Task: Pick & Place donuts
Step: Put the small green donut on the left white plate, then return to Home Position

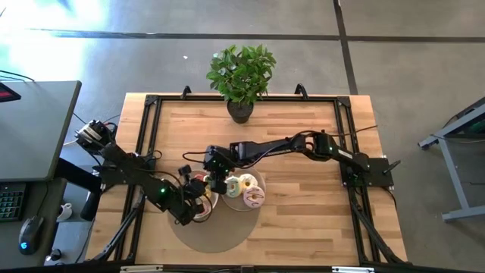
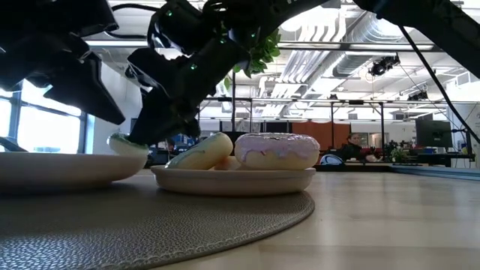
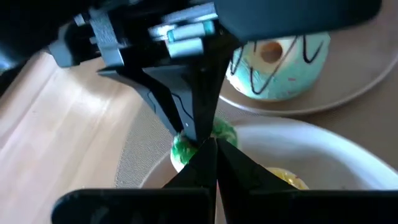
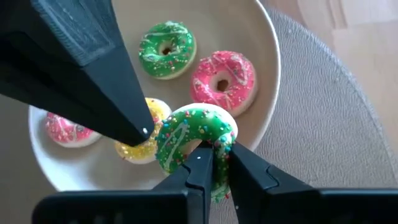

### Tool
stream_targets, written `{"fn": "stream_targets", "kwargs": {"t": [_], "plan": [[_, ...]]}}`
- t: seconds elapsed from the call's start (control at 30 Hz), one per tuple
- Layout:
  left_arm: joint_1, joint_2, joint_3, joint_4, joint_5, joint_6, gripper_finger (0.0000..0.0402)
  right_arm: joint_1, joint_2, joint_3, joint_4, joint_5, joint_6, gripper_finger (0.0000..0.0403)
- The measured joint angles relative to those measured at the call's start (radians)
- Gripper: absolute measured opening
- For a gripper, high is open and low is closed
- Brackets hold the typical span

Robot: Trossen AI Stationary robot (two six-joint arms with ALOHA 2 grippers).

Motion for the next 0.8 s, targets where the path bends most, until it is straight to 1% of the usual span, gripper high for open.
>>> {"fn": "stream_targets", "kwargs": {"t": [0.2, 0.3, 0.37, 0.47, 0.7, 0.8], "plan": [[0.0, 0.0, 0.0, -0.007, -0.005, 0.0, 0.0, 0.0, 0.0, 0.0, 0.041, -0.036, -0.025, 0.0076], [0.012, 0.0, 0.0, -0.008, 0.015, 0.0, 0.0, 0.0, 0.0, 0.0, 0.038, -0.031, -0.036, 0.0092], [0.029, 0.0, -0.006, 0.003, 0.049, -0.001, 0.0, 0.0, 0.0, 0.0, 0.037, -0.028, -0.042, 0.01], [0.051, 0.001, -0.027, 0.0, 0.091, -0.001, 0.0, 0.0, 0.0, 0.0, 0.036, -0.027, -0.042, 0.0106], [0.058, 0.001, -0.036, 0.002, 0.083, -0.001, 0.0, -0.002, -0.004, 0.0, 0.032, -0.012, -0.083, 0.0108], [0.058, -0.007, -0.031, -0.04, 0.067, -0.015, 0.0, -0.007, -0.042, 0.008, -0.056, -0.013, -0.15, 0.0108]]}}
